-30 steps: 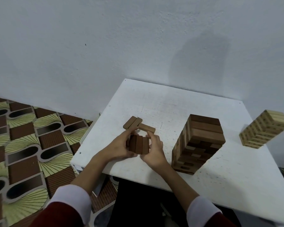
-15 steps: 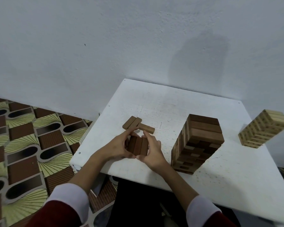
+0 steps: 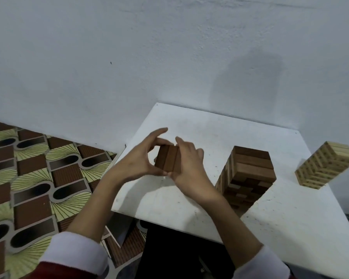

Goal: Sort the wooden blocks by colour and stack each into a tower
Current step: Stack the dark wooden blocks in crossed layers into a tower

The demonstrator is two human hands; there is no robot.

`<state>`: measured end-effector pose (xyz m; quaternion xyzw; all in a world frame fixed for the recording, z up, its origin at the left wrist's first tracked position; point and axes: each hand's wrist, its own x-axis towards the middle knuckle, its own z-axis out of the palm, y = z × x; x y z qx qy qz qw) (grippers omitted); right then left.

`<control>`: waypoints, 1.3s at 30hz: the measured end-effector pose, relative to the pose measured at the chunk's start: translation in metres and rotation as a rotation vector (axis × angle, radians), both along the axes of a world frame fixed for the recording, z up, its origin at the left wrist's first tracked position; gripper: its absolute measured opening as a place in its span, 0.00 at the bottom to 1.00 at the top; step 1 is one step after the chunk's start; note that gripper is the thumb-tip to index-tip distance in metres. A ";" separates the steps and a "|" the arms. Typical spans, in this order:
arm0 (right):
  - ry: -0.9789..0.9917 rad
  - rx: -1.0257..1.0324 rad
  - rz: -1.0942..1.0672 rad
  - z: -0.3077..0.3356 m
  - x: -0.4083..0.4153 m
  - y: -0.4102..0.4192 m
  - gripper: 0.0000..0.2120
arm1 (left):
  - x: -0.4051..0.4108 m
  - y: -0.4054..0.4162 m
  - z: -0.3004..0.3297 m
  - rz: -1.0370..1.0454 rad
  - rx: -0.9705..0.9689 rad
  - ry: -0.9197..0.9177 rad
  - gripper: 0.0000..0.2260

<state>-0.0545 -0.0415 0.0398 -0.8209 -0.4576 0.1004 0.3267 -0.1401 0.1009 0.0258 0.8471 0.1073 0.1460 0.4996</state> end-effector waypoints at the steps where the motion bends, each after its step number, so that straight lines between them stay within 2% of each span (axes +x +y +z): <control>1: -0.046 0.011 -0.004 0.013 -0.002 -0.003 0.38 | -0.001 -0.002 0.013 -0.010 -0.008 -0.028 0.46; 6: -0.194 0.130 0.034 0.077 -0.010 -0.032 0.39 | -0.004 -0.023 0.069 -0.052 -0.068 -0.176 0.47; 11: -0.077 0.156 0.021 0.105 0.011 -0.079 0.41 | 0.014 -0.058 0.091 -0.096 0.035 -0.176 0.46; 19: -0.013 0.057 -0.025 0.090 0.064 -0.146 0.41 | 0.057 -0.110 0.083 -0.143 0.207 -0.070 0.46; 25: 0.054 0.051 -0.022 0.072 0.082 -0.159 0.39 | 0.070 -0.123 0.077 -0.157 0.294 0.005 0.45; 33: 0.141 0.045 0.024 0.060 0.089 -0.160 0.45 | 0.070 -0.123 0.069 -0.164 0.263 0.045 0.45; 39: 0.226 0.072 0.011 0.053 0.091 -0.161 0.45 | 0.070 -0.123 0.060 -0.135 0.194 0.023 0.44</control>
